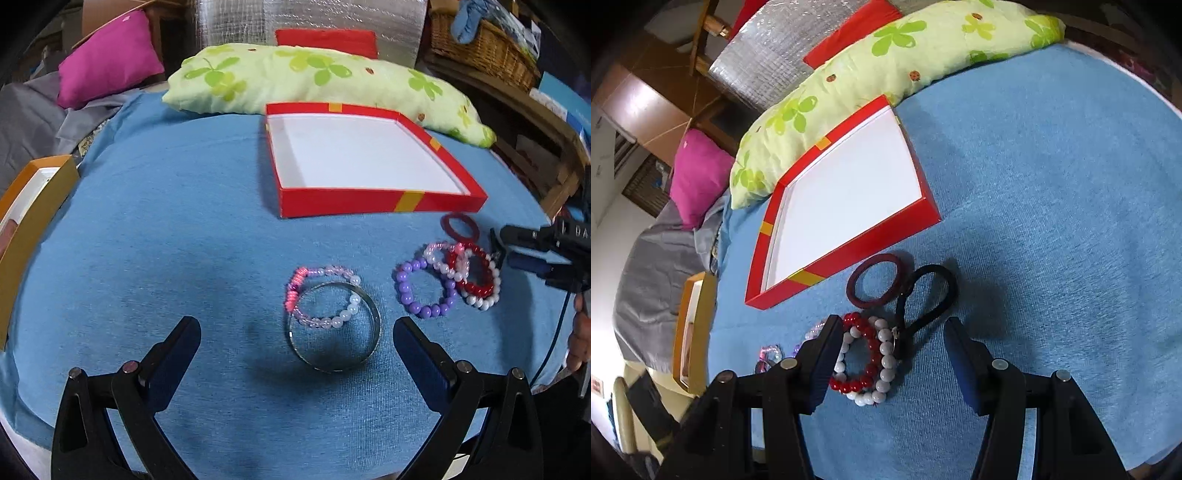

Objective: Organize jewelry
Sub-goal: 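Grasp the silver bangle with the left tool while the right tool grasps the black loop keychain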

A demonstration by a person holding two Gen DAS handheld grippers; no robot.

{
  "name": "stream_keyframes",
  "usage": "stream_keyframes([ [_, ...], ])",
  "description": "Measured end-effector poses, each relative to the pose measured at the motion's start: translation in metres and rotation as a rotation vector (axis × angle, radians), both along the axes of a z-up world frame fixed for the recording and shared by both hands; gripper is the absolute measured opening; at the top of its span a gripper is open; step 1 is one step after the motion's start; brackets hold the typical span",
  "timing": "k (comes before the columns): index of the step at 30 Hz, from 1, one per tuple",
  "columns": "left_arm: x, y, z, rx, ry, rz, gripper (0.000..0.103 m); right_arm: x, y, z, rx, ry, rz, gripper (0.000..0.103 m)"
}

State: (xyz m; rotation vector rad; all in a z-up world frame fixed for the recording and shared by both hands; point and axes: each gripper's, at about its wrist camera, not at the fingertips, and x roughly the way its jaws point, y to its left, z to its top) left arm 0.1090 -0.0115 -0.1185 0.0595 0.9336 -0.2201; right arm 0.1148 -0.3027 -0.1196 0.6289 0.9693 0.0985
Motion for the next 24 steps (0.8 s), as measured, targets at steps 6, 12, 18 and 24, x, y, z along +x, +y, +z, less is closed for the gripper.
stream_keyframes([
  [6,0.004,-0.013,-0.011,0.014,0.034,0.006,0.103,0.009,0.001,-0.005,-0.022,0.025,-0.023,0.054],
  [12,0.007,-0.021,-0.024,0.036,0.079,-0.001,0.103,0.019,0.000,-0.009,-0.037,0.037,-0.041,0.037],
  [18,0.003,-0.014,-0.021,0.041,0.048,0.019,0.081,0.016,-0.001,-0.010,-0.044,0.033,-0.031,0.017],
  [24,-0.001,-0.002,-0.013,0.014,0.022,-0.004,0.063,0.005,-0.001,0.000,-0.073,-0.013,-0.013,0.013],
])
